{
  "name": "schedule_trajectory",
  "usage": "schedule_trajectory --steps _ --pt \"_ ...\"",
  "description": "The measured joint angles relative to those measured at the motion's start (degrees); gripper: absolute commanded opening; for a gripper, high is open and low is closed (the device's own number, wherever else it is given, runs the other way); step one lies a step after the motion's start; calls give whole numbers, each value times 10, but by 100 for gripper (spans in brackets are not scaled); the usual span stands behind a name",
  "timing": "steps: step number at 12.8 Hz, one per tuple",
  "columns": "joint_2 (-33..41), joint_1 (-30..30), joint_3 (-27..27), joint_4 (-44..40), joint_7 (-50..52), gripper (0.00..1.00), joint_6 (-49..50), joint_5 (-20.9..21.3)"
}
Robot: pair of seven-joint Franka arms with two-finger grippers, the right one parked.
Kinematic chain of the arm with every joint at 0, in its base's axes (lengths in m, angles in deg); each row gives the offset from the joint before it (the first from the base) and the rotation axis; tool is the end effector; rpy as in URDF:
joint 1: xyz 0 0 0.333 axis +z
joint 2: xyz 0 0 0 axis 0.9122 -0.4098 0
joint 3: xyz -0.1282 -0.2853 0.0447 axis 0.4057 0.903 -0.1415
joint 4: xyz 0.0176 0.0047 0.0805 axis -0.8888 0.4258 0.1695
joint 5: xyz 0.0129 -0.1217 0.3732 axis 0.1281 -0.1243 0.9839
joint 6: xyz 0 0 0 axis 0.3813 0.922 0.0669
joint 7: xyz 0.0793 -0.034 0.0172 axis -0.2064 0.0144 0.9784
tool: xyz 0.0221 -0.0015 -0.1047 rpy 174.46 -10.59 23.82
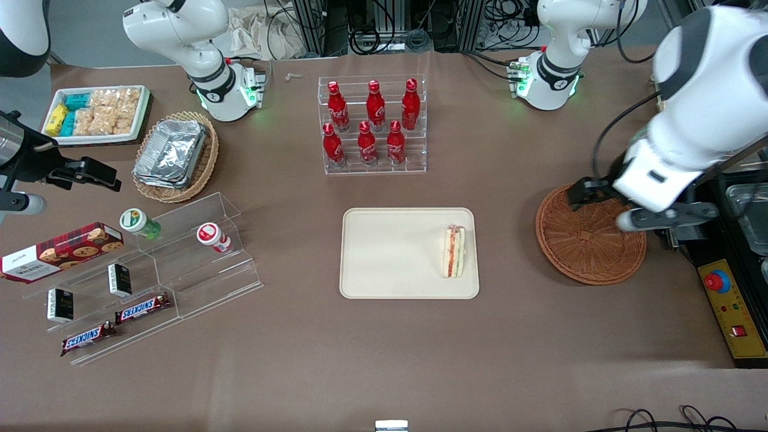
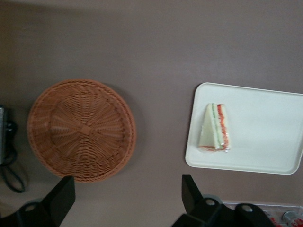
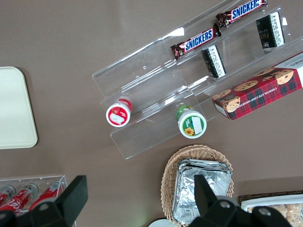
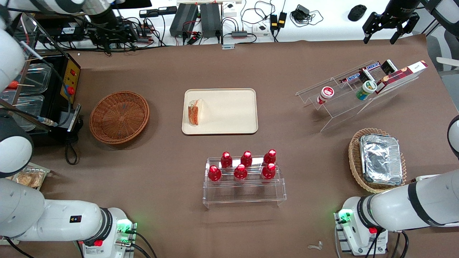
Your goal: Place sandwich from basket to tray
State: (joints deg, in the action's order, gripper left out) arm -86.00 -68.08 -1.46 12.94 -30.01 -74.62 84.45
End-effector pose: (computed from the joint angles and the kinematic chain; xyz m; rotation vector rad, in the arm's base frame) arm 0.5728 -0.1082 0.5804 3.0969 0.1533 -0.0163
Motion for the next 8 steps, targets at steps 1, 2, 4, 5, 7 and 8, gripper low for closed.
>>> schedule_trajectory --steps 1,2,4,5,7,8 --pt "13 0 -17 7 -16 100 5 -3" --pt "25 0 -31 15 -30 100 7 -9" --pt "40 -1 -50 25 -55 100 7 -22" --pt "43 -2 -52 26 -57 100 7 -24" --pt "44 -7 -52 26 -57 100 7 -24" --pt "44 -8 -52 26 -57 100 7 -24"
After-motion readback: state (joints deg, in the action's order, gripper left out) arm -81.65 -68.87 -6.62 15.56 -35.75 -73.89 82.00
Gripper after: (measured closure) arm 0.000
